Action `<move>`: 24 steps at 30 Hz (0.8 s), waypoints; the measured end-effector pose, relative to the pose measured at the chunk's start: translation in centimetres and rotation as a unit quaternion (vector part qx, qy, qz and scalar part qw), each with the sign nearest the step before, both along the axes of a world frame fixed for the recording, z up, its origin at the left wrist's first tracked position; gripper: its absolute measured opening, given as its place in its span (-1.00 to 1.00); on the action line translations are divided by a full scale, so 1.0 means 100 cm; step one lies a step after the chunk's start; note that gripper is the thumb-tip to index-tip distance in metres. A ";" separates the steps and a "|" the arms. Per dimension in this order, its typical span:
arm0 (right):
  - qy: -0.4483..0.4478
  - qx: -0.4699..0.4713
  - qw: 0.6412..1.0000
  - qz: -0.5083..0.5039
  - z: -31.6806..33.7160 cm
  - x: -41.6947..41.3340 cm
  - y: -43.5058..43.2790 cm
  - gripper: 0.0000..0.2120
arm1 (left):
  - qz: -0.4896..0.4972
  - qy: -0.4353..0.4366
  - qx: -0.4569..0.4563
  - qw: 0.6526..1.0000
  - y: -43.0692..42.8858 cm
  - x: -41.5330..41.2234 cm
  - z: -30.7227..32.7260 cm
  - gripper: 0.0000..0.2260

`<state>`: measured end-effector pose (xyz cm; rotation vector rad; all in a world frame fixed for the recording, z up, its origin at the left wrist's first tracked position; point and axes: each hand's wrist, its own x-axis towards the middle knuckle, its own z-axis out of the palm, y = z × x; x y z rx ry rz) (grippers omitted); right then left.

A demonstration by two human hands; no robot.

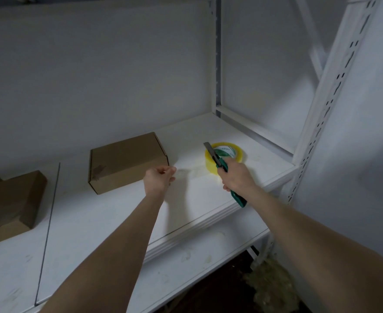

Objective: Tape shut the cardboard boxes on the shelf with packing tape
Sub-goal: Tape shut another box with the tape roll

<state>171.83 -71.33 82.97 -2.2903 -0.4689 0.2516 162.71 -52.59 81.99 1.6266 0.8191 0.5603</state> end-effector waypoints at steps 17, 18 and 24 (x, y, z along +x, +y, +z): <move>-0.152 -0.272 0.947 0.076 -0.005 -0.031 0.000 -0.73 | -0.020 0.000 0.008 1.000 0.000 -0.004 0.002 -0.89; -0.152 -0.275 0.946 0.074 -0.004 -0.031 0.001 -0.74 | -0.021 -0.001 0.006 1.000 0.000 -0.004 0.002 -0.91; -0.152 -0.283 0.943 0.083 -0.003 -0.034 0.011 -0.75 | -0.031 -0.002 0.015 0.999 0.002 -0.006 0.004 -0.95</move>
